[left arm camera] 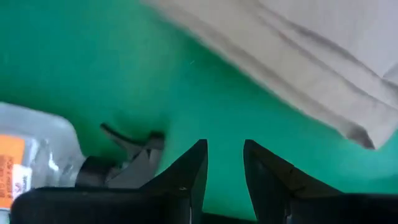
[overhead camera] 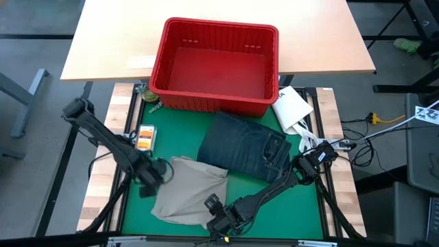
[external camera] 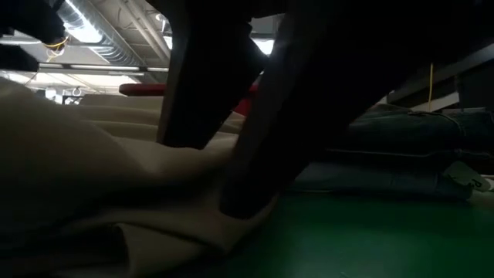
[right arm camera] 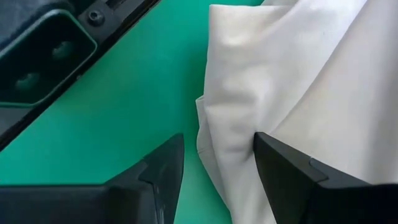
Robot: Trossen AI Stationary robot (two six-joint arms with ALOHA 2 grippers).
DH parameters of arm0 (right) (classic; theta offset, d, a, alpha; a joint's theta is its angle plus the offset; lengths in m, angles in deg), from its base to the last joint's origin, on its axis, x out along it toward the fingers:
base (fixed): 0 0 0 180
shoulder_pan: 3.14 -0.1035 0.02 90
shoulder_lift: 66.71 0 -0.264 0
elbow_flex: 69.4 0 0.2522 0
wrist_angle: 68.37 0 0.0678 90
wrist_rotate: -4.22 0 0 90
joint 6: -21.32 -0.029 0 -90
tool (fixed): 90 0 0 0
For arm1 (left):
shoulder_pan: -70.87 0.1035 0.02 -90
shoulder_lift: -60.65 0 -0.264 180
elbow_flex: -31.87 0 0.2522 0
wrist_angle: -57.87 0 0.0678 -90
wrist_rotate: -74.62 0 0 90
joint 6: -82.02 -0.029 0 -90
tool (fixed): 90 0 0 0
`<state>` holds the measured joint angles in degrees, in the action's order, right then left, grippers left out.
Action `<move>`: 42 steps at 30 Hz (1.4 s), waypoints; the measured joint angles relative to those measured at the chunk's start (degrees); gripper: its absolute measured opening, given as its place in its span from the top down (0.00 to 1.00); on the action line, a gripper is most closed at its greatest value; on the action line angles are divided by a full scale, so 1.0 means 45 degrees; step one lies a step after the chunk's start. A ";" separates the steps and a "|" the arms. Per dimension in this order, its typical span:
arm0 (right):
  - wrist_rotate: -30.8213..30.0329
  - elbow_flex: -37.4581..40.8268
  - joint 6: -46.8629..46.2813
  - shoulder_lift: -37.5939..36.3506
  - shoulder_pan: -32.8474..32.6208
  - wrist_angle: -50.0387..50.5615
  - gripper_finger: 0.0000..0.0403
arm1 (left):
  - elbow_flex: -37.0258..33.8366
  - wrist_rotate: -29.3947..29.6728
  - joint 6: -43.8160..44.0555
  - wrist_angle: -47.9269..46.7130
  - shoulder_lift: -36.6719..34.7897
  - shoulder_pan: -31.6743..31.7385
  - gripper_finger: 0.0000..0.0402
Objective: Fold Laundry from Bin
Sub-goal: Fold the gray shorts
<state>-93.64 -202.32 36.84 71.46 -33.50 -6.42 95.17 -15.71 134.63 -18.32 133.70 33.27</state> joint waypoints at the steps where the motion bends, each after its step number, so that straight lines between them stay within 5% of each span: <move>1: 0.0000 0.0000 0.0000 0.0000 0.0000 0.0038 0.52 | -0.0520 -0.0043 0.0197 0.0268 -0.0804 0.0072 0.76; 8: 0.0000 0.0000 0.0000 0.0000 0.0004 0.0056 0.52 | -0.5156 0.0582 0.3744 0.6980 -0.6123 0.0133 0.76; 14: 0.0000 0.0000 -0.0008 0.0000 0.0004 0.0016 0.52 | -0.8039 0.1812 0.5912 1.2661 -0.7759 -0.0282 0.76; 42: -0.0131 -0.0005 -0.0063 0.0000 0.0004 -0.0209 0.52 | -0.8811 0.2693 0.7664 1.4959 -0.4810 -0.1512 0.76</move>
<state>-94.23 -202.34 36.56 71.46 -33.48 -7.36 55.52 -3.59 169.12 49.00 112.06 26.47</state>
